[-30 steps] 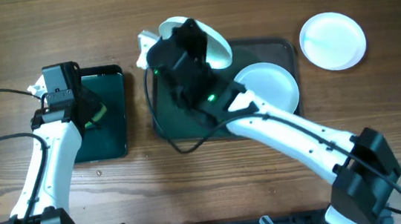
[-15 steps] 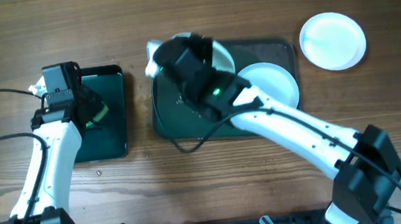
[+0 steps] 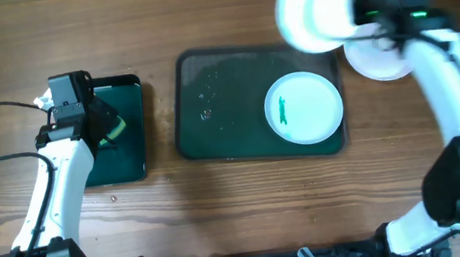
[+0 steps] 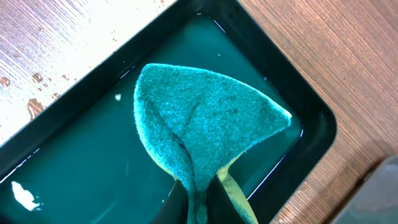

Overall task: Clean dirty plates on tray and stack at the side
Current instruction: 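Lift the back plate with the right gripper and stack it on the side plate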

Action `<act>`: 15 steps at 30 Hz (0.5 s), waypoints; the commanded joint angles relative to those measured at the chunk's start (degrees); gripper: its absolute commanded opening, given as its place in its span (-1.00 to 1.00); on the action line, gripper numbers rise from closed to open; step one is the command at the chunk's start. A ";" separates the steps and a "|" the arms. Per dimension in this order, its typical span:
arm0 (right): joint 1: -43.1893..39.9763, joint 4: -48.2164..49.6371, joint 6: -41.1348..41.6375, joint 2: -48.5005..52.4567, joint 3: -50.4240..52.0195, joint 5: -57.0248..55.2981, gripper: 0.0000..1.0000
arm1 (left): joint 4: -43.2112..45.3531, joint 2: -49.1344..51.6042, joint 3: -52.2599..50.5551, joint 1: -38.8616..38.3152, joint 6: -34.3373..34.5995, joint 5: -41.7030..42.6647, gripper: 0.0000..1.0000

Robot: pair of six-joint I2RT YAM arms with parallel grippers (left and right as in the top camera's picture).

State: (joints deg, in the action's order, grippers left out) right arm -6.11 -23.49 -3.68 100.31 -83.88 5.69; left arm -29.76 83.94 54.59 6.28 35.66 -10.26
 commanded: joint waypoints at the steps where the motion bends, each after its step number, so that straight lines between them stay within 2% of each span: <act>1: -11.74 -2.89 14.10 2.03 -0.20 15.30 -0.91 | 0.33 -0.37 -0.15 0.26 -0.35 0.42 -0.92; 7: -19.54 -6.69 14.23 7.61 -0.09 14.60 -0.91 | 0.35 -0.37 -0.15 0.26 -0.33 0.44 -0.92; 11: -19.58 -6.34 16.31 12.37 -0.09 5.97 -0.91 | 0.33 -0.37 -0.15 0.26 -0.35 0.44 -0.92; 12: -19.58 -6.12 17.29 13.53 -0.09 4.50 -0.90 | 0.31 -0.37 -0.15 0.26 -0.35 0.44 -0.92; 14: -19.58 -5.62 17.27 14.91 -0.09 4.31 -0.74 | 0.31 -0.37 -0.15 0.26 -0.35 0.44 -0.92; 15: -19.58 -5.51 17.25 15.21 -0.09 3.85 -0.75 | 0.31 -0.37 -0.15 0.26 -0.35 0.44 -0.92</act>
State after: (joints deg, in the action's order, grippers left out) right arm -25.87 -29.63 11.60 113.49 -83.88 12.97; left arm -29.76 83.94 54.59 6.28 35.66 -9.96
